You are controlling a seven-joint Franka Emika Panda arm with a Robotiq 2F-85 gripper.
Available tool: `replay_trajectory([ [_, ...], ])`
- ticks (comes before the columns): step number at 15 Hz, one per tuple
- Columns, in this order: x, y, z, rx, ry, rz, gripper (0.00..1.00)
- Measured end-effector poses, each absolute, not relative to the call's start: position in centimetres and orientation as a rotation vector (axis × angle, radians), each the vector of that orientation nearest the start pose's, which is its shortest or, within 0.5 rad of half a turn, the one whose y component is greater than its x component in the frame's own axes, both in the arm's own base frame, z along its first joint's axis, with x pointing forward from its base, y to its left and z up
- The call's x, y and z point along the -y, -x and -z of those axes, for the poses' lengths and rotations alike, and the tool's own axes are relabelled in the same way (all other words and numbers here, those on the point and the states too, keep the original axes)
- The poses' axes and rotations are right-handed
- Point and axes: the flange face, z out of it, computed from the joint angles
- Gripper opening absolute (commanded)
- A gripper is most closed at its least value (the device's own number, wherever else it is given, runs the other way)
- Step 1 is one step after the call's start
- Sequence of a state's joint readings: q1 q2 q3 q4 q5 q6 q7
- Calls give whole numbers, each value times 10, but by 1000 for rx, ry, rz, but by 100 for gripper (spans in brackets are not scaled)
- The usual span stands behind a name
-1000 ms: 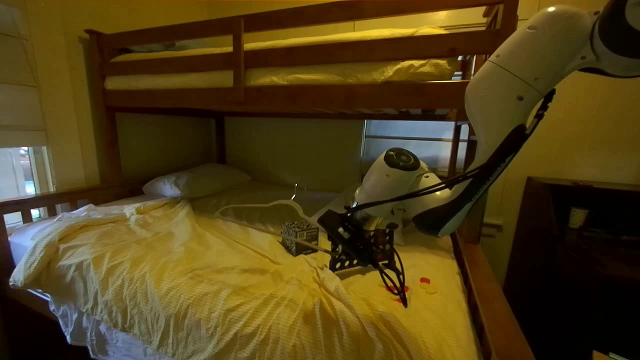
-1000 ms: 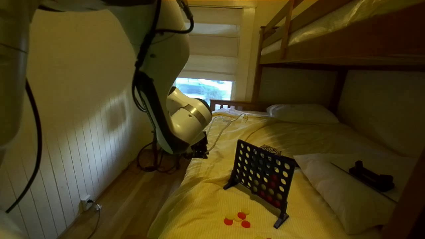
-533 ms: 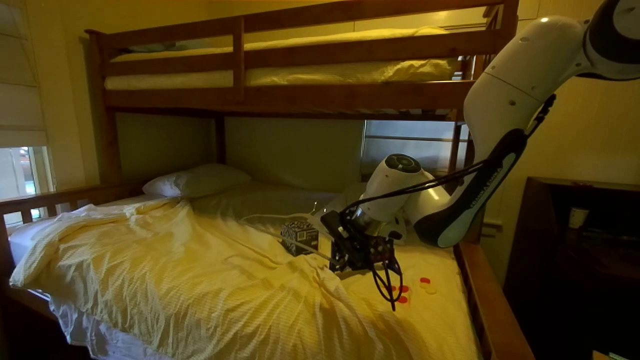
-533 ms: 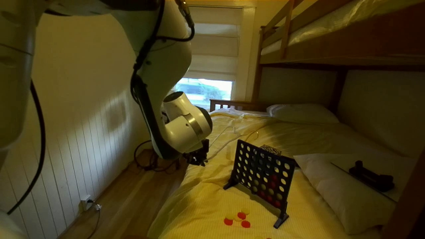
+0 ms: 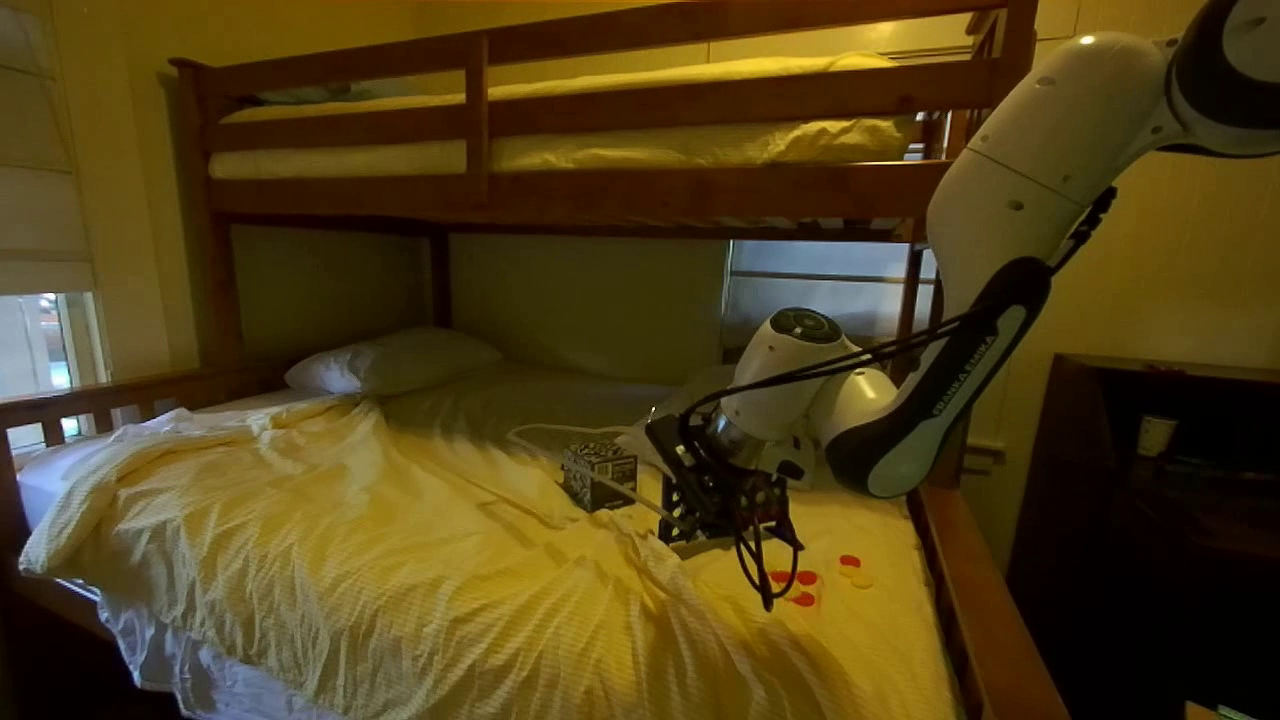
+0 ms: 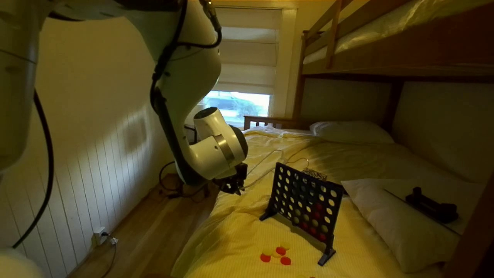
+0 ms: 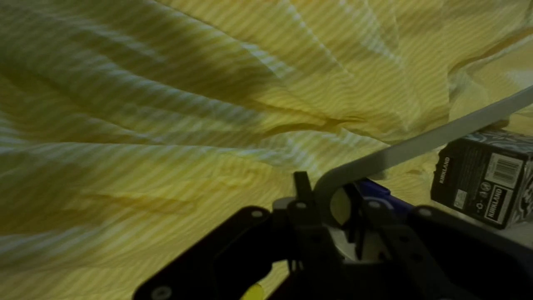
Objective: Pick up the hang wire and put it on the black object
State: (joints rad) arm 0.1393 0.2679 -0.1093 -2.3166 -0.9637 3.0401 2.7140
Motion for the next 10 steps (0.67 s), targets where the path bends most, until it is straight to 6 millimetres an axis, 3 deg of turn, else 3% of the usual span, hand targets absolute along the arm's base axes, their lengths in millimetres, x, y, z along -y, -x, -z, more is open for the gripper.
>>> replay_trajectory([
  [10, -113, -520, -257, -2098, 1860, 577, 5],
])
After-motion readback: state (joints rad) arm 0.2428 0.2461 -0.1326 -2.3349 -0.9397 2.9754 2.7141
